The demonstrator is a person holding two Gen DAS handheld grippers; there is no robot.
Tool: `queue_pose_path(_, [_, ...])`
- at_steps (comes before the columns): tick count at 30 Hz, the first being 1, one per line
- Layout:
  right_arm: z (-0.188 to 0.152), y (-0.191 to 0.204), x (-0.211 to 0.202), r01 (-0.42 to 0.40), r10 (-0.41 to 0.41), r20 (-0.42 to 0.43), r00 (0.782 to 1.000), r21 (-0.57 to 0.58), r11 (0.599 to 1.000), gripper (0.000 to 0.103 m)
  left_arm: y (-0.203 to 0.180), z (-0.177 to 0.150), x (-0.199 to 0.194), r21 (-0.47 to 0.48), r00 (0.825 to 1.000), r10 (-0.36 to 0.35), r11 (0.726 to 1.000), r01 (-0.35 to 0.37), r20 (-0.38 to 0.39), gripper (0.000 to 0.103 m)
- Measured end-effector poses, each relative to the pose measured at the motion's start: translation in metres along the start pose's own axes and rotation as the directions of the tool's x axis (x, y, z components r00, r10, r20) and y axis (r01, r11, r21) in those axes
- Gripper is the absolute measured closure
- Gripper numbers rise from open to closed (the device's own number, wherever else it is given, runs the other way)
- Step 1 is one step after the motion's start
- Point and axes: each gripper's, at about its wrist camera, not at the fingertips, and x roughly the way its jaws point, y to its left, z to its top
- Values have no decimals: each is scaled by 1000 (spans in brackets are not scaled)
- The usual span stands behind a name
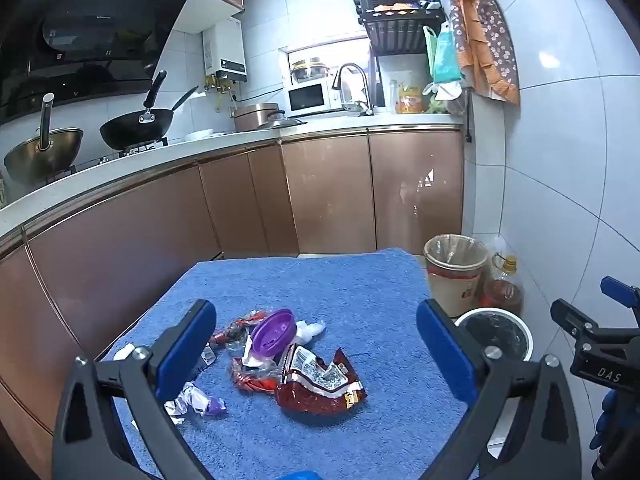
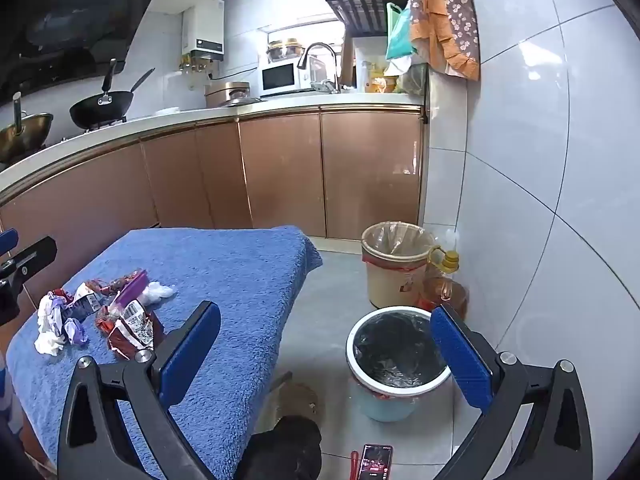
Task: Collect trash
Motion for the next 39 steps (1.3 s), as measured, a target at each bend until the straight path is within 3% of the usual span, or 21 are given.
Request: queue_pose_path(39, [-1, -9, -8, 47, -48, 44, 998, 8, 999, 0, 4, -2, -5, -43, 1000, 9, 999, -9, 6, 2])
